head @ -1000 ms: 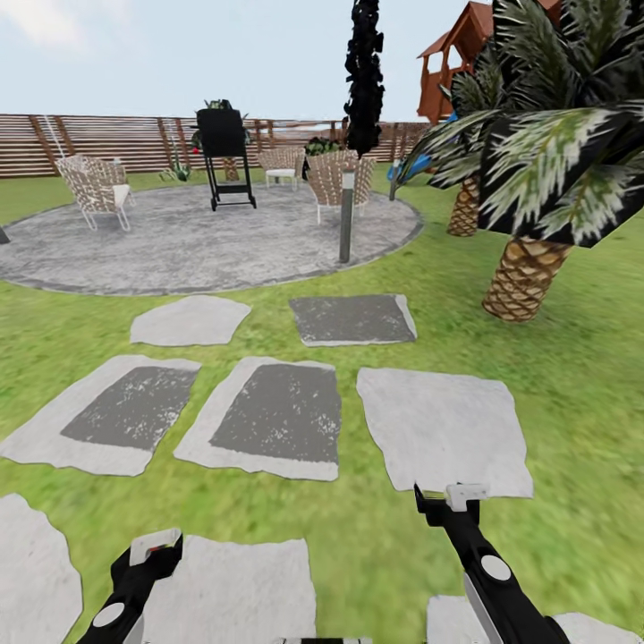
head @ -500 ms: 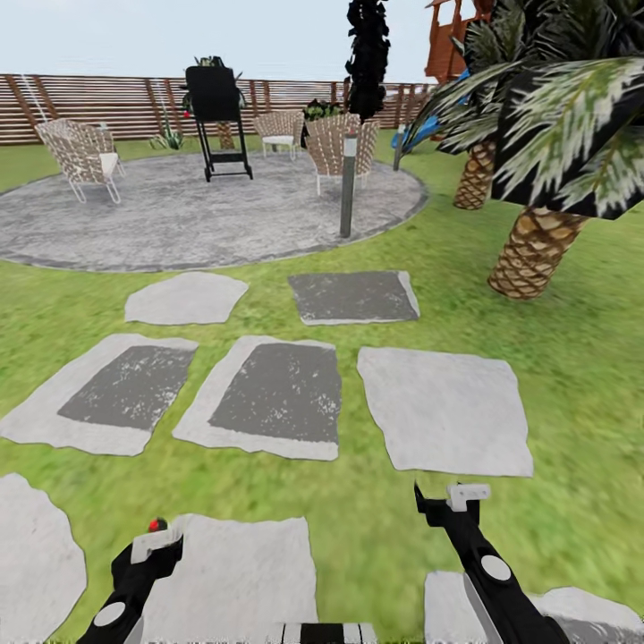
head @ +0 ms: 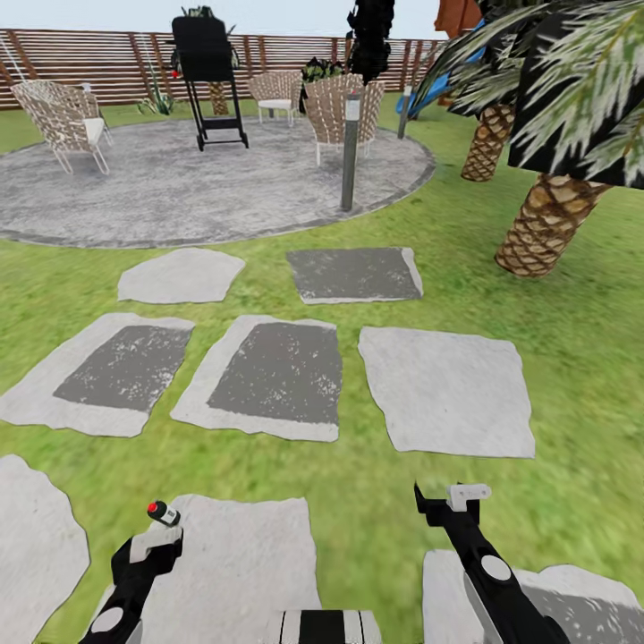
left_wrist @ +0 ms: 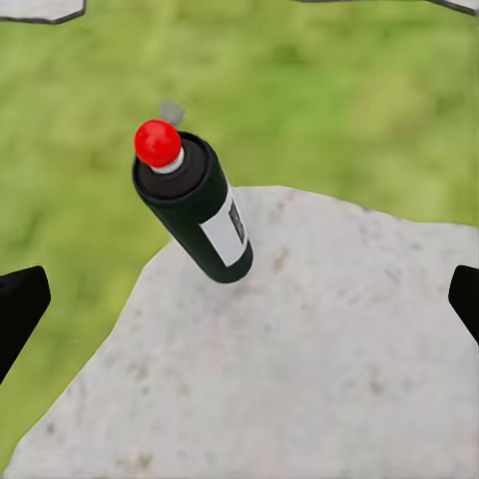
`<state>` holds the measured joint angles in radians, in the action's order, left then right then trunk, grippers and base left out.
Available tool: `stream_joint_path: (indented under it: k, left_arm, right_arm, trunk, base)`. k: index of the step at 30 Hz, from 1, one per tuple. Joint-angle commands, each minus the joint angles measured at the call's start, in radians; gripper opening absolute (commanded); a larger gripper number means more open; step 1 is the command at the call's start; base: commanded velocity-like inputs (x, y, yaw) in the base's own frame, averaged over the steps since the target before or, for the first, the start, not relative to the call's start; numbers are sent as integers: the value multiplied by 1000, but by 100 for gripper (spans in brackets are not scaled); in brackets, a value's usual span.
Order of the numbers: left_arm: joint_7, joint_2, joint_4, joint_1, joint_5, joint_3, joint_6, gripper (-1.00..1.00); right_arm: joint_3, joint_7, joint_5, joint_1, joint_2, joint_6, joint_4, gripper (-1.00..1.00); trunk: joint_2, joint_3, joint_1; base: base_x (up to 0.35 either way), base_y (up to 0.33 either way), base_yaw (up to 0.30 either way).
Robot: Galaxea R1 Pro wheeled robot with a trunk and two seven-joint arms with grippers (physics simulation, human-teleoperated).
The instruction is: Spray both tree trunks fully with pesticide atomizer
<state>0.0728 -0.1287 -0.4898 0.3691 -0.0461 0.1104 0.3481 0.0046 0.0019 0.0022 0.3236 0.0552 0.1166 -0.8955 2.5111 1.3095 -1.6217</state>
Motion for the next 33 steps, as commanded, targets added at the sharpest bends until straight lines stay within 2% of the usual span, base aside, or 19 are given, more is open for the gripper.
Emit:
stream_joint_path:
  k: [1, 11, 22, 33]
  left_arm:
    - [0, 0, 0, 0, 0, 0, 2, 100]
    - [-1, 0, 1, 1, 0, 0, 6, 100]
    - [-2, 0, 0, 2, 1, 1, 6, 100]
    - [-2, 1, 0, 2, 2, 2, 6, 100]
  right_arm:
    - [0, 0, 1, 0, 0, 0, 0, 100]
    - [-1, -3, 1, 0, 2, 0, 0, 100]
    - [-2, -3, 1, 0, 2, 0, 0, 100]
    - [0, -3, 2, 0, 2, 0, 0, 100]
  trunk:
    - [0, 4, 0]
    - [3, 43, -5]
    - [3, 43, -5]
    - [3, 43, -5]
  base:
    - [0, 0, 0]
    - [0, 0, 0]
    - [0, 9, 0]
    - [0, 176, -62]
